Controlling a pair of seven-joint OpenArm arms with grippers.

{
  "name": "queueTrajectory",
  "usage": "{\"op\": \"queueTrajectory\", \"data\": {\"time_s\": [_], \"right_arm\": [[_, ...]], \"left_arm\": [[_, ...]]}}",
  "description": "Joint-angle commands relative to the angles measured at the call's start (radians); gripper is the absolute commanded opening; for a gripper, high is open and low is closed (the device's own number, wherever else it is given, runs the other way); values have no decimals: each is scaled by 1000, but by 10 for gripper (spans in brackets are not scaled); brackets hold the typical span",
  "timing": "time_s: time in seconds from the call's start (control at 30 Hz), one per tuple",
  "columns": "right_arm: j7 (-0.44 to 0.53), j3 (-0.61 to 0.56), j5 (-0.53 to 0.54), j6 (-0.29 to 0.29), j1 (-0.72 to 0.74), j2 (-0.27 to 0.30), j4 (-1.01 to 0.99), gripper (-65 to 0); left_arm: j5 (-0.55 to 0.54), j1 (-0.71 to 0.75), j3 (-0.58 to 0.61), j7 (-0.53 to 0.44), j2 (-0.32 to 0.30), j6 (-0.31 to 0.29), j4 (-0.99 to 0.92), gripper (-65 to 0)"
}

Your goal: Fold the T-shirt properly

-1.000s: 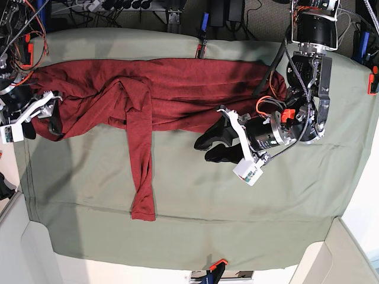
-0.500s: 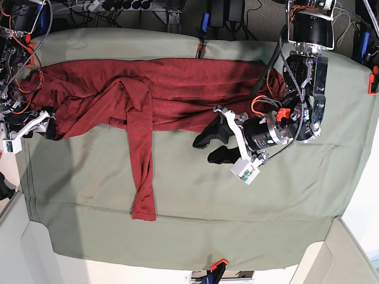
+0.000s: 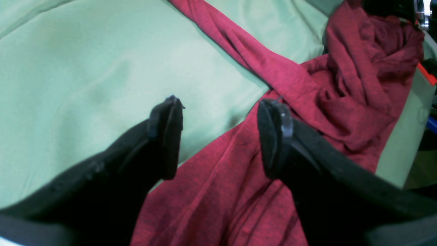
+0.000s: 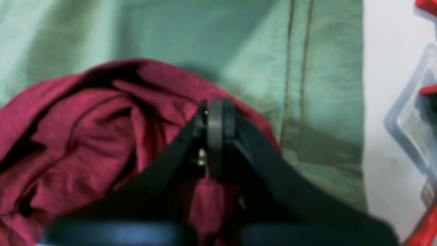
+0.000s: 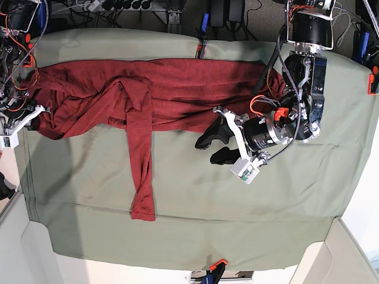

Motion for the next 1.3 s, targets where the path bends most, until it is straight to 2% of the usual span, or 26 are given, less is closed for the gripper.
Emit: {"op": "queueTrajectory", "data": {"time_s": [0.0,0.17,0.27,0.33,0.5,0.6,0.67,0.8,0.9,1.0,1.03,1.1,1.27], "right_arm": [[10,24,5,0,9,20,14,-650],[9,114,61,7,-43,36,15,-650],[8,151,125,50,-91,56,15,-650],[9,166,175,71,-117,64,15,-650],[-3,172,246,71,-137,66,15,-650],[-4,172,265,70,-137,66,15,-427],[-4,172,270,70,-137,66,15,-331],[-7,172,275,70,-137,66,15,-321],[-16,172,274,70,-137,66,15,-321],[-30,172,274,70,-137,66,15,-321],[-30,172,274,70,-137,66,15,-321],[-29,172,275,70,-137,66,15,-321],[-33,172,275,70,-137,66,15,-321]], "left_arm": [[-18,-19,-3,-28,-3,-9,13,-274],[-18,-19,-3,-28,-3,-9,13,-274],[-18,-19,-3,-37,-3,-9,13,-274],[-18,-19,-3,-52,-3,-9,13,-274],[-20,-20,-3,-70,-2,-9,13,-274],[-26,-23,-3,-69,3,-9,13,-274],[-25,-31,-3,-66,22,-9,13,-274],[16,-69,1,-67,98,-9,-17,-274],[68,-146,13,-93,163,-9,-146,-274],[160,-252,44,-146,219,-9,-344,-272],[196,-291,58,-165,235,-9,-418,-253],[269,-369,93,-204,263,23,-567,-215],[387,-505,219,-305,309,140,-865,-213]]}}
